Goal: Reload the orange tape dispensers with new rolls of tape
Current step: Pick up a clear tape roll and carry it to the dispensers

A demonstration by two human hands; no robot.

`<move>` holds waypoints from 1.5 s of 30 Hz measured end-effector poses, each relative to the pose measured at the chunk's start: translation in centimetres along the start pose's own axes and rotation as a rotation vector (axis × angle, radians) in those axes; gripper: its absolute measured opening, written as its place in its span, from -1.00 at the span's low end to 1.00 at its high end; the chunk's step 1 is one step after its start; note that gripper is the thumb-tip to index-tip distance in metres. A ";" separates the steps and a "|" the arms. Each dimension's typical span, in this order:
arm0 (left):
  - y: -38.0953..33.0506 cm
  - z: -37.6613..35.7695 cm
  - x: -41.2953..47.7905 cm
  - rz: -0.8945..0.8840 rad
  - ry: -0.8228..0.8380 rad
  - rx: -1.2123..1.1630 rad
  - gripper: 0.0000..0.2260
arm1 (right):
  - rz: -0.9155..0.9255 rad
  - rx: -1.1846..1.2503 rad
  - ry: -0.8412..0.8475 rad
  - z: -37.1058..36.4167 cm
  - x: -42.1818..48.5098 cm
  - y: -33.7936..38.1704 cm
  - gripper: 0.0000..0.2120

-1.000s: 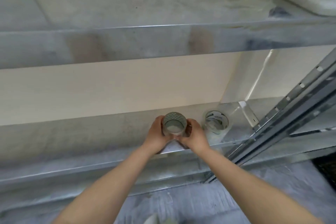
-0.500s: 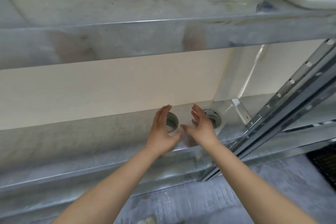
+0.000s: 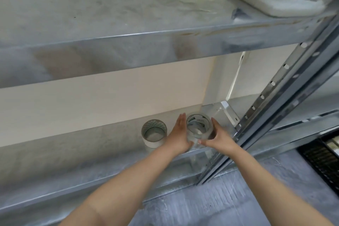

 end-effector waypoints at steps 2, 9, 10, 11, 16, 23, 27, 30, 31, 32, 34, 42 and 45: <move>-0.4 -0.1 0.6 0.030 0.048 -0.070 -0.02 | 0.058 -0.007 0.005 -0.3 0.0 0.8 -0.29; -0.3 1.0 0.6 0.012 -0.023 -0.142 -0.11 | 0.119 0.005 -0.021 0.1 -0.3 1.4 -0.30; -0.2 1.2 0.2 0.012 -0.034 -0.161 -0.07 | 0.129 0.012 -0.028 0.2 -0.6 1.7 -0.32; -0.1 1.6 -0.2 0.014 -0.056 -0.181 -0.05 | 0.144 0.016 -0.035 0.3 -0.7 2.1 -0.32; 0.9 5.2 -2.6 0.073 -0.256 -0.249 -0.27 | 0.210 -0.008 0.008 -1.2 -0.5 5.4 -0.32; 7.4 9.5 -7.7 0.239 -0.411 -0.284 -0.30 | 0.305 0.002 0.197 -9.3 0.7 9.5 -0.36; 11.3 11.1 -12.3 0.301 -0.524 -0.309 -0.32 | 0.304 0.017 0.336 -15.3 -0.1 11.0 -0.32; 14.3 12.1 -16.0 0.359 -0.582 -0.297 -0.29 | 0.359 -0.002 0.401 -19.7 -1.8 12.8 -0.33; 15.3 12.3 -17.3 0.380 -0.602 -0.306 -0.29 | 0.382 -0.004 0.422 -21.2 -2.4 13.3 -0.35; 16.5 12.5 -18.7 0.403 -0.623 -0.319 -0.28 | 0.395 -0.002 0.450 -22.7 -3.0 13.6 -0.36; 18.7 13.0 -21.7 0.451 -0.664 -0.344 -0.28 | 0.403 -0.003 0.509 -26.0 -4.3 14.3 -0.32; 28.2 14.8 -36.1 0.631 -0.780 -0.382 -0.28 | 0.420 0.062 0.756 -41.4 -11.7 17.1 -0.39; 31.4 15.0 -41.8 0.682 -0.833 -0.436 -0.37 | 0.415 0.070 0.838 -47.1 -14.7 17.6 -0.39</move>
Point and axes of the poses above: each hand's wrist, its own x-axis towards the middle knuckle, its own z-axis out of the back of the hand, y = z × x, the point moved 9 cm from there along x, towards the middle knuckle, and after that the axes turned 15 degrees about x, right-handed, at the moved point
